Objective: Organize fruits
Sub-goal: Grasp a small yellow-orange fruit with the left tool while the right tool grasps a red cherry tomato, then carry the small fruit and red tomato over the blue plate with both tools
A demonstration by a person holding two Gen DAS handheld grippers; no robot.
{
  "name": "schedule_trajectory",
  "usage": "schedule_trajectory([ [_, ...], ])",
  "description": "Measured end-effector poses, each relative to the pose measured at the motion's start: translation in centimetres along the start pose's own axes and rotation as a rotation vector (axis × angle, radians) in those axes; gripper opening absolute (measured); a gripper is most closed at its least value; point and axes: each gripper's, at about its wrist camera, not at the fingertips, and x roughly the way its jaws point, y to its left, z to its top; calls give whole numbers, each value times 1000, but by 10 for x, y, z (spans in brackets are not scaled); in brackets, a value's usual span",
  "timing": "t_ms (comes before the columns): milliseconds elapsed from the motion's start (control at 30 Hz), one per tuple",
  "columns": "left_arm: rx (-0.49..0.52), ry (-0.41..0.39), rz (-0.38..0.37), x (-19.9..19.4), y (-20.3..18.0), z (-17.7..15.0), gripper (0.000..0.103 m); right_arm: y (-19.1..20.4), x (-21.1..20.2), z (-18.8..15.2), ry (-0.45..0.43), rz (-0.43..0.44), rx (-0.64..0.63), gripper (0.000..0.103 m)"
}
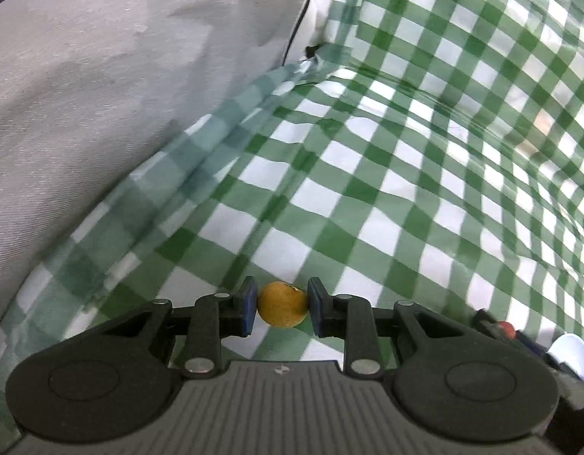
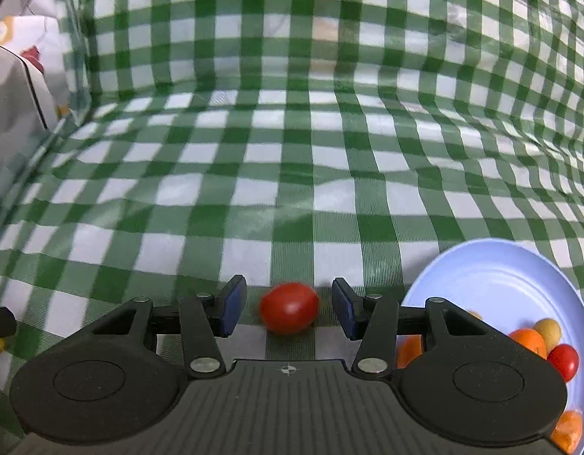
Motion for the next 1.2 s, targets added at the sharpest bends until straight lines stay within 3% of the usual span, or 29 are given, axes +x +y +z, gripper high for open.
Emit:
schedule_trajectory([
  [33, 4, -1, -5, 0, -2, 1, 31, 0, 2, -1, 9, 3, 2, 50],
  [100, 3, 2, -18, 5, -6, 2, 31, 2, 1, -3, -1, 3, -7, 33],
  [433, 84, 22, -106, 16, -38, 14, 31, -16, -37, 1, -88, 71, 13, 33],
  [833, 151, 9, -117, 9, -66, 1, 31, -61, -79, 6, -154, 121, 20, 33],
  [1200, 204, -18, -140, -1, -106, -17, 31, -125, -100, -2, -187, 76, 66, 33],
])
